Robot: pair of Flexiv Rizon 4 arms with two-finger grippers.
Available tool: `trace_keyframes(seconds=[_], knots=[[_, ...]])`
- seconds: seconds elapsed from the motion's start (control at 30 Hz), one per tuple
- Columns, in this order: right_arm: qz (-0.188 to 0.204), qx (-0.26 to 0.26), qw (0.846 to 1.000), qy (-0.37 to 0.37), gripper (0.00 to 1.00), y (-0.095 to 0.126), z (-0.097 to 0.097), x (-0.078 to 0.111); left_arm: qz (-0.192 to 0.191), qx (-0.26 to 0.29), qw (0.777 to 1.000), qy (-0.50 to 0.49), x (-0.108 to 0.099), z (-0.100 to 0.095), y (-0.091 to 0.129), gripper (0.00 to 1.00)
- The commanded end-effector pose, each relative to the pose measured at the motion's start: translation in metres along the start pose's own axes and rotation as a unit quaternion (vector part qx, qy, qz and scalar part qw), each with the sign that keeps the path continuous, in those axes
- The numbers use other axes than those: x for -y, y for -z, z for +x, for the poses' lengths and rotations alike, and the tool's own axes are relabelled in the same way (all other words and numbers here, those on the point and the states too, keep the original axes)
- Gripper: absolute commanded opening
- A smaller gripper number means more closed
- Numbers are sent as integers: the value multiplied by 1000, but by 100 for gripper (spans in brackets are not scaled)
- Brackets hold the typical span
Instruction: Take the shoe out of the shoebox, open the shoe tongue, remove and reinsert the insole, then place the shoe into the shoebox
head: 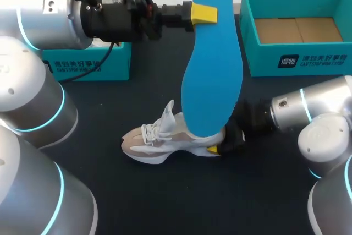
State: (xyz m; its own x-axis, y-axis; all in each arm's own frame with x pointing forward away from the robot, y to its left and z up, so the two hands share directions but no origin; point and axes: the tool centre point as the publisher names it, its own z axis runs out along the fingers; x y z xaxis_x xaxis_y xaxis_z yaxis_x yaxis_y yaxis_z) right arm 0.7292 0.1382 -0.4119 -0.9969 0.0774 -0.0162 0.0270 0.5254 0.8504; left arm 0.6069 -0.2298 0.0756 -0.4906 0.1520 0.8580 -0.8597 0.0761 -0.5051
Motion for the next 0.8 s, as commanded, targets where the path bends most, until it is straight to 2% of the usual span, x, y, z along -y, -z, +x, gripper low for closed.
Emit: trace_keyframes(seconds=[0.03,0.17,0.43,0.6,0.8], knots=[[47,6,999,-5,100,16,4,-12,1,0,1000,0,-1,-1,-2,0],[90,-7,996,-17,100,23,6,-18,1,0,1000,0,-1,-1,-2,0],[232,12,972,-37,100,37,10,-27,1,0,1000,0,-1,-1,-2,0],[284,8,958,-26,100,41,8,-29,1,0,1000,0,-1,-1,-2,0],[312,15,950,-4,100,43,9,-34,1,0,1000,0,-1,-1,-2,0]])
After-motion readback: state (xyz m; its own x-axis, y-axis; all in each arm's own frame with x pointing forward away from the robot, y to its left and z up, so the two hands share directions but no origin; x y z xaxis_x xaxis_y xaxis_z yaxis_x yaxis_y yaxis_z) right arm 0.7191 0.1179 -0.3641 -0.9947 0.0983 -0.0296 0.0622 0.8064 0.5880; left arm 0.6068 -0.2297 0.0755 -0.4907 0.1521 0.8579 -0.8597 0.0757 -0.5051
